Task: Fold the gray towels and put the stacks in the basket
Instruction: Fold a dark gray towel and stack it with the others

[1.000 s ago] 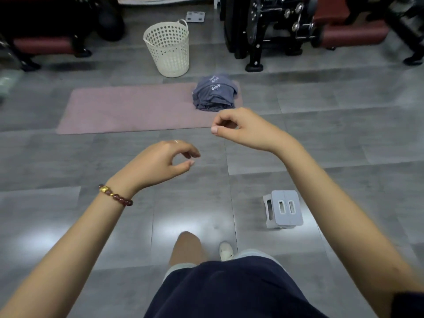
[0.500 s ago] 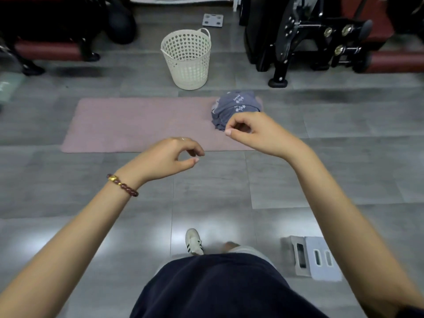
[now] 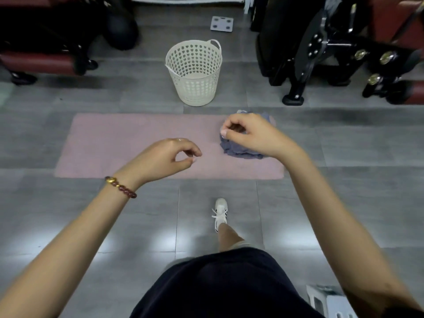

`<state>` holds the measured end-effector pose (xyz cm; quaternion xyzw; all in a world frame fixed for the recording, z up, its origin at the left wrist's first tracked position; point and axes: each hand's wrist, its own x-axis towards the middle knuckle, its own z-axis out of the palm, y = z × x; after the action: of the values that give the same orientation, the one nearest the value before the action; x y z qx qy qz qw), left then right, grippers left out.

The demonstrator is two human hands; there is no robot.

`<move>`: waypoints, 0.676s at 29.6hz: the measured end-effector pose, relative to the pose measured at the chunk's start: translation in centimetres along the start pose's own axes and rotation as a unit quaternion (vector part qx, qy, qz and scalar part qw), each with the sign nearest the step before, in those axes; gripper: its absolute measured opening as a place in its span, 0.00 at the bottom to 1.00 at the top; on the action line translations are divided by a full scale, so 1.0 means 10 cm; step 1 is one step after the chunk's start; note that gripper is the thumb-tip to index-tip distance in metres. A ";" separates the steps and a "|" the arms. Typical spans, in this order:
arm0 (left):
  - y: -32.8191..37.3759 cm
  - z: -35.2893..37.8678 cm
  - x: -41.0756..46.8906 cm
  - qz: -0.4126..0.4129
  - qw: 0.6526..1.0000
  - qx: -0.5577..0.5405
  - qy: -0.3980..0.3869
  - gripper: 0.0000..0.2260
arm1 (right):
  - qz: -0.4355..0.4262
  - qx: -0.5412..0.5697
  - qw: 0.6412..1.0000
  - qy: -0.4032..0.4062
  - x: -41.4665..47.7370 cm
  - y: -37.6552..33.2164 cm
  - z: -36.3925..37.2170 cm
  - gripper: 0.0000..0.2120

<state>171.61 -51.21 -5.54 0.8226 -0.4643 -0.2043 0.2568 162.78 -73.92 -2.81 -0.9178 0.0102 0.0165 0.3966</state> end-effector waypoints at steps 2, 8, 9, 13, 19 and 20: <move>-0.16 -0.18 0.34 -0.018 1.000 0.004 0.006 0.12 | -0.003 0.005 1.000 -0.009 0.45 0.12 -0.15 0.06; -0.61 -0.73 1.14 -0.043 0.999 -0.001 0.028 0.18 | 0.002 0.021 0.999 -0.049 1.57 0.36 -0.43 0.06; -0.70 -0.81 1.26 -0.044 0.999 -0.004 0.029 0.18 | 0.005 0.018 0.998 -0.053 1.75 0.39 -0.45 0.06; -1.17 -1.07 1.64 -0.042 0.999 -0.014 0.014 0.17 | 0.014 0.063 0.996 -0.063 2.40 0.52 -0.40 0.05; -2.07 -1.37 2.27 -0.024 0.998 -0.034 -0.048 0.08 | 0.088 0.126 0.987 -0.038 3.21 0.88 -0.05 0.04; -2.24 -1.40 2.38 -0.020 0.997 -0.042 -0.060 0.08 | 0.112 0.141 0.983 -0.027 3.32 0.99 0.04 0.04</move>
<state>205.97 -58.88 -10.53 0.8063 -0.4536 -0.2780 0.2586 195.61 -80.60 -11.51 -0.8450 0.1042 0.0834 0.5179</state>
